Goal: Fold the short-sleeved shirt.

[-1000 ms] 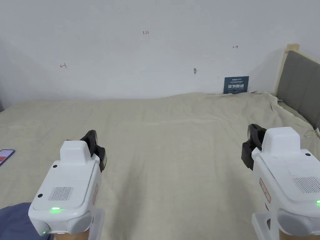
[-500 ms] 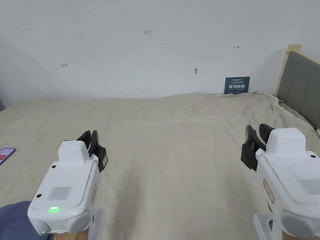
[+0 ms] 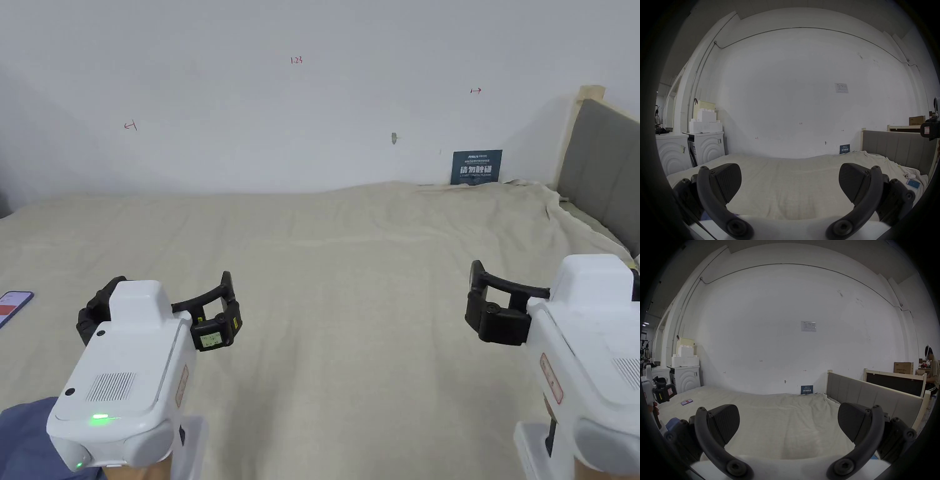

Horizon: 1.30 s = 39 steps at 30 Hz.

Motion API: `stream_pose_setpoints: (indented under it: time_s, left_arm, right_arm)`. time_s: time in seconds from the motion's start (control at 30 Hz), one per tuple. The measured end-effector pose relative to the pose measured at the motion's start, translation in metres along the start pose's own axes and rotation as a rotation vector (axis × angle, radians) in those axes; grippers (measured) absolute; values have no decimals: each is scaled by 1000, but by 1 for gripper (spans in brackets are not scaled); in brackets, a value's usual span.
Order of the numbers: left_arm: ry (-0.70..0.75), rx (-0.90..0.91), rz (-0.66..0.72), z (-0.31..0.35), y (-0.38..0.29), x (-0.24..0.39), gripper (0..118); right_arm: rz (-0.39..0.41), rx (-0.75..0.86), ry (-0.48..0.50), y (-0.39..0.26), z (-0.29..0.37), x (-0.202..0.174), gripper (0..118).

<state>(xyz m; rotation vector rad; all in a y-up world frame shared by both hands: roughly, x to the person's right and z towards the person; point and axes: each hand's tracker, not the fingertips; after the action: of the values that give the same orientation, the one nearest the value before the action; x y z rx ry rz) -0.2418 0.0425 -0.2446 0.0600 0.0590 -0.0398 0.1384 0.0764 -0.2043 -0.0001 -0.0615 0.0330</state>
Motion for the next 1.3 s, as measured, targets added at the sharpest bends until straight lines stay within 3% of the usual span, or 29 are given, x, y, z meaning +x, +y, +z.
stream_pose_setpoints:
  time_s: [1.3]
  left_arm:
    - [-14, 3, -22, -2, 0, 4, 118]
  right_arm:
    - [14, -14, 15, -2, -6, -10, 118]
